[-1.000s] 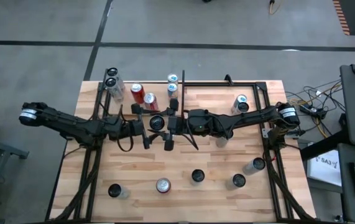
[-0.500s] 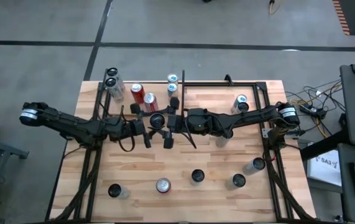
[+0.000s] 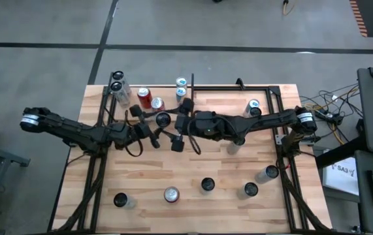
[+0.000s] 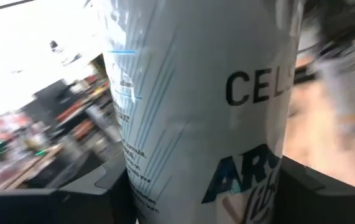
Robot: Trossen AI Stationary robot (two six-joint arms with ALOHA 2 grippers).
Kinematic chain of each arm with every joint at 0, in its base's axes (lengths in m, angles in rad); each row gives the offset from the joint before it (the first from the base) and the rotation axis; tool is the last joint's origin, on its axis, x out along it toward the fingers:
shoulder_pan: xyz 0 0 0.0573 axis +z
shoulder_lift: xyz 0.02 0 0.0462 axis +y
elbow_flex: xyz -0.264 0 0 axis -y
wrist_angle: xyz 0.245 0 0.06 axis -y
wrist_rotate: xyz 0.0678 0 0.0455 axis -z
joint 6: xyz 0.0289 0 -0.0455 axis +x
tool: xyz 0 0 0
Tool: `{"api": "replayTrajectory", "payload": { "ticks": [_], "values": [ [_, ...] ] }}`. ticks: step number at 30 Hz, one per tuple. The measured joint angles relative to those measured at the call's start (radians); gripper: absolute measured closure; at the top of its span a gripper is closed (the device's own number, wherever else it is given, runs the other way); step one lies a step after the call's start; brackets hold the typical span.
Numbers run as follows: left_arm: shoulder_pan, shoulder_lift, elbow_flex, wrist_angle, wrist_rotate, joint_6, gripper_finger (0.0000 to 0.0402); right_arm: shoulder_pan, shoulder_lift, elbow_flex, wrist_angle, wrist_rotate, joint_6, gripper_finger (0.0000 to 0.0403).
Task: Place canned beverage on shelf
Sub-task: Put the top left white and blue soda can on the shelf
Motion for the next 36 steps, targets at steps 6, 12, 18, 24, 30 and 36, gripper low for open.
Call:
{"api": "replayTrajectory", "payload": {
  "ticks": [6,12,18,24,30,36],
  "values": [
    [0.016,-0.036,-0.034,0.002,-0.094,0.041,0.0171,0.001,0.028,0.189,-0.323,0.060,0.027,0.0084],
    [0.032,-0.050,-0.038,0.001,-0.085,0.028,0.0171,-0.001,0.047,0.261,-0.406,0.067,0.045,0.0081],
    [0.031,-0.039,-0.038,0.007,-0.076,0.023,0.0171,-0.006,0.098,0.308,-0.410,0.080,0.020,0.0076],
    [0.032,-0.037,-0.038,0.016,-0.076,0.022,0.0171,-0.023,0.189,0.394,-0.414,0.109,-0.006,0.0075],
    [0.031,-0.037,-0.038,0.013,-0.076,0.023,0.0171,-0.035,0.233,0.459,-0.413,0.109,-0.004,0.0081],
    [0.031,-0.037,-0.038,0.014,-0.074,0.022,0.0171,-0.042,0.245,0.503,-0.468,0.103,0.033,0.0159]
  ]
}}
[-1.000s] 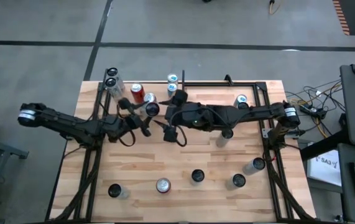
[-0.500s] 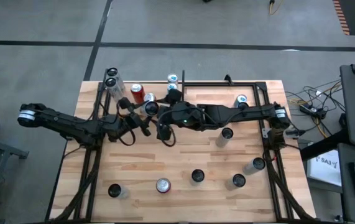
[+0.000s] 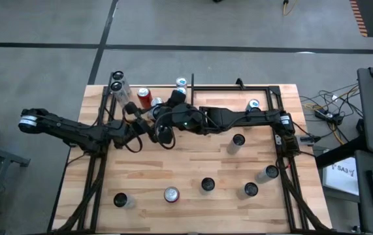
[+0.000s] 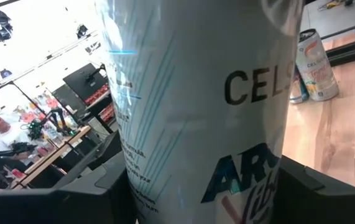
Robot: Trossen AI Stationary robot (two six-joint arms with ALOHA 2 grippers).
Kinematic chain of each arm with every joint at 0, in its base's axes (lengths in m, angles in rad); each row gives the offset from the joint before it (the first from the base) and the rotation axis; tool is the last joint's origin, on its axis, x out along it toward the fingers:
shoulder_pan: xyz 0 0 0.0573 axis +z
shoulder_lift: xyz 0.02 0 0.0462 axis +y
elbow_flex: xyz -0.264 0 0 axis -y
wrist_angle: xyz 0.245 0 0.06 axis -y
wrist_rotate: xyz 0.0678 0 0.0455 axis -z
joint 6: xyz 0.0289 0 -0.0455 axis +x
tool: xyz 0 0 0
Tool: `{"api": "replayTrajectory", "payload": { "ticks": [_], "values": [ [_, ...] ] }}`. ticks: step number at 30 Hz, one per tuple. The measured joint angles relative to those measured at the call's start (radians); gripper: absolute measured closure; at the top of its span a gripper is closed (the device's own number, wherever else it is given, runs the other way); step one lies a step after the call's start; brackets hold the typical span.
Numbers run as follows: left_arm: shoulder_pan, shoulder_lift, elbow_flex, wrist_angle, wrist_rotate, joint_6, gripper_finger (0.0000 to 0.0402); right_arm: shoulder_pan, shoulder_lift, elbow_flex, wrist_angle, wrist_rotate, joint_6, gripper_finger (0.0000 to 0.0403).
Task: Place canned beverage on shelf
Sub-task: Put the top left white and blue soda can on the shelf
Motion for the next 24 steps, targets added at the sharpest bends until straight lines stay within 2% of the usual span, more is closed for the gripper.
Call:
{"api": "replayTrajectory", "payload": {
  "ticks": [3,12,19,24],
  "values": [
    [0.000,0.000,0.000,0.001,0.005,-0.006,0.0154,-0.001,0.000,0.013,-0.031,-0.001,0.028,0.0160],
    [-0.001,-0.005,0.000,-0.021,-0.001,0.015,0.0062,-0.018,0.000,0.057,-0.118,-0.001,0.066,0.0160],
    [-0.001,-0.082,0.000,-0.099,-0.085,0.033,0.0040,-0.075,-0.002,0.116,-0.307,-0.009,0.107,0.0160],
    [-0.007,-0.198,0.000,-0.194,-0.080,0.001,0.0039,-0.145,-0.001,0.111,-0.347,-0.136,0.161,0.0160]
  ]
}}
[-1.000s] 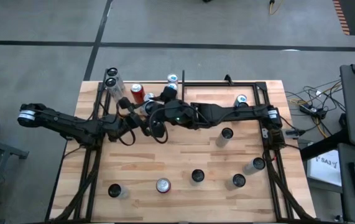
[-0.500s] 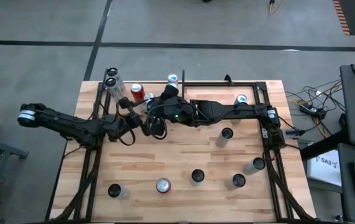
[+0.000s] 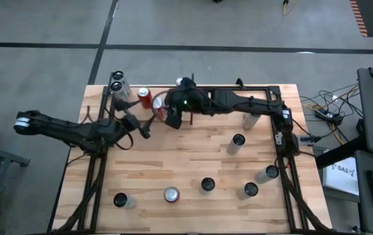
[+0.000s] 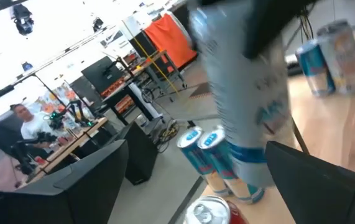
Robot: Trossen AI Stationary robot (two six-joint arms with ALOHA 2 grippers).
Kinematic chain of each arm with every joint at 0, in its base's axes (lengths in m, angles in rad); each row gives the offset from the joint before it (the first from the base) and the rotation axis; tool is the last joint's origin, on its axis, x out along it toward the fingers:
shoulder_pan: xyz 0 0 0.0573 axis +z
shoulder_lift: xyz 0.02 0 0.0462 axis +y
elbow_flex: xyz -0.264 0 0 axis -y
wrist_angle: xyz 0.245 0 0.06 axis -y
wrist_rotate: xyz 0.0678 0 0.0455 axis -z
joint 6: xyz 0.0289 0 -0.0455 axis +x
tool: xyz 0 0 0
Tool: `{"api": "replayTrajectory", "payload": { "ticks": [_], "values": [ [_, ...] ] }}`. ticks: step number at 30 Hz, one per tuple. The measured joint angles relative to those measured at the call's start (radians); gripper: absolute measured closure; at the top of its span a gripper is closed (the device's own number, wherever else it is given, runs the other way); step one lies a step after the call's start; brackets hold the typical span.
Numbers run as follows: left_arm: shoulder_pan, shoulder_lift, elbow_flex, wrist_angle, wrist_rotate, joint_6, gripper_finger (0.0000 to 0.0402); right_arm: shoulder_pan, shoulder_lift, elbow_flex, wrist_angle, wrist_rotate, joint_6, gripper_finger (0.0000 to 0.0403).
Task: Place canned beverage on shelf
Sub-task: Put the top left white and blue soda can on the shelf
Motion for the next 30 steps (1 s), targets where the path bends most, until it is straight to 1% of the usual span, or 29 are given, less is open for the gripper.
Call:
{"api": "replayTrajectory", "payload": {
  "ticks": [2,4,10,13,16,23,30],
  "values": [
    [-0.005,-0.054,0.000,-0.021,0.000,-0.015,0.0038,-0.028,0.007,-0.007,0.013,-0.068,0.018,0.0160],
    [-0.012,-0.109,-0.001,-0.058,0.003,-0.029,0.0038,-0.049,0.024,-0.008,0.011,-0.094,0.021,0.0160],
    [-0.027,-0.264,-0.001,-0.147,0.006,-0.090,0.0038,-0.084,0.089,-0.011,0.007,-0.113,0.008,0.0160],
    [-0.027,-0.325,-0.002,-0.193,0.007,-0.116,0.0038,-0.096,0.111,-0.011,0.009,-0.149,0.008,0.0160],
    [-0.027,-0.379,-0.002,-0.226,0.025,-0.138,0.0038,-0.103,0.126,-0.011,0.009,-0.148,0.013,0.0160],
    [-0.027,-0.457,-0.002,-0.272,0.108,-0.174,0.0037,-0.105,0.136,-0.011,0.007,-0.148,0.027,0.0160],
    [-0.027,-0.485,-0.002,-0.279,0.111,-0.180,0.0037,-0.105,0.140,-0.011,0.007,-0.148,0.032,0.0160]
  ]
}}
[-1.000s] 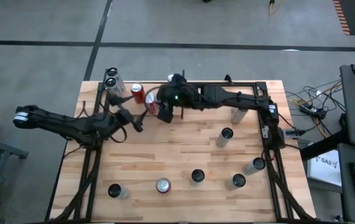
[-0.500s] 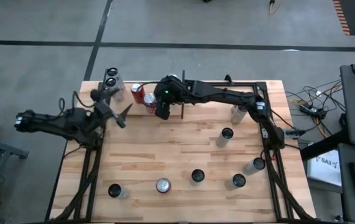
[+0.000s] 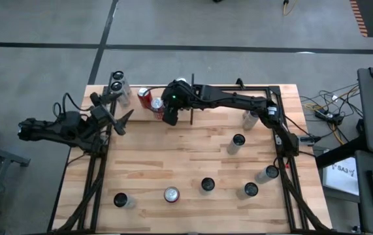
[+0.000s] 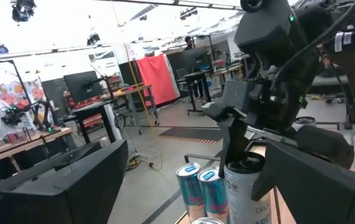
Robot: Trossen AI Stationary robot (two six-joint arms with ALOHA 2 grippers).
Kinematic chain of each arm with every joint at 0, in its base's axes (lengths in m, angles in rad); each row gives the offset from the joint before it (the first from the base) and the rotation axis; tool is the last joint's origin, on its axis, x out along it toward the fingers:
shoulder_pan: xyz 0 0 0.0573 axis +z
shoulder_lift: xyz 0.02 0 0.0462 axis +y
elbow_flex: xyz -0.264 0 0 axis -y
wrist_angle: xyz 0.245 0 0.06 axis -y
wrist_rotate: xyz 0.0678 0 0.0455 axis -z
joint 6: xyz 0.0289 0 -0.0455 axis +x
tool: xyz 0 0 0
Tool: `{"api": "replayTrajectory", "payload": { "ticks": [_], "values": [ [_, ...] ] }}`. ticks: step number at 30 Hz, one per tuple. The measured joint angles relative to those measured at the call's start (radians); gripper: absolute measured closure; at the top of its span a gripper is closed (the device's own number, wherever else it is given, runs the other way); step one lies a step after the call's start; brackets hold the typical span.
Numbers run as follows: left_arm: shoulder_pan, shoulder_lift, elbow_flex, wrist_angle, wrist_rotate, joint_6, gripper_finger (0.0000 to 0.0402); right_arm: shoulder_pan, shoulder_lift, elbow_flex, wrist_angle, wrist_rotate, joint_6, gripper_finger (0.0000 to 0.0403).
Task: Place canned beverage on shelf
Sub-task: Put the top left white and blue soda can on the shelf
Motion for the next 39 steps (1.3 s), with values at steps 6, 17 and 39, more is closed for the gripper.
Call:
{"api": "replayTrajectory", "payload": {
  "ticks": [6,17,39],
  "values": [
    [0.000,0.000,0.000,0.000,0.000,-0.003,0.0037,0.000,0.004,-0.002,0.016,0.006,0.073,0.0160],
    [0.000,0.000,0.000,0.002,0.000,-0.003,0.0038,0.000,0.004,-0.072,0.052,0.053,0.054,0.0160],
    [0.000,0.000,0.000,0.003,0.000,-0.003,0.0038,-0.006,0.004,-0.137,0.216,0.054,0.023,0.0160]
  ]
}}
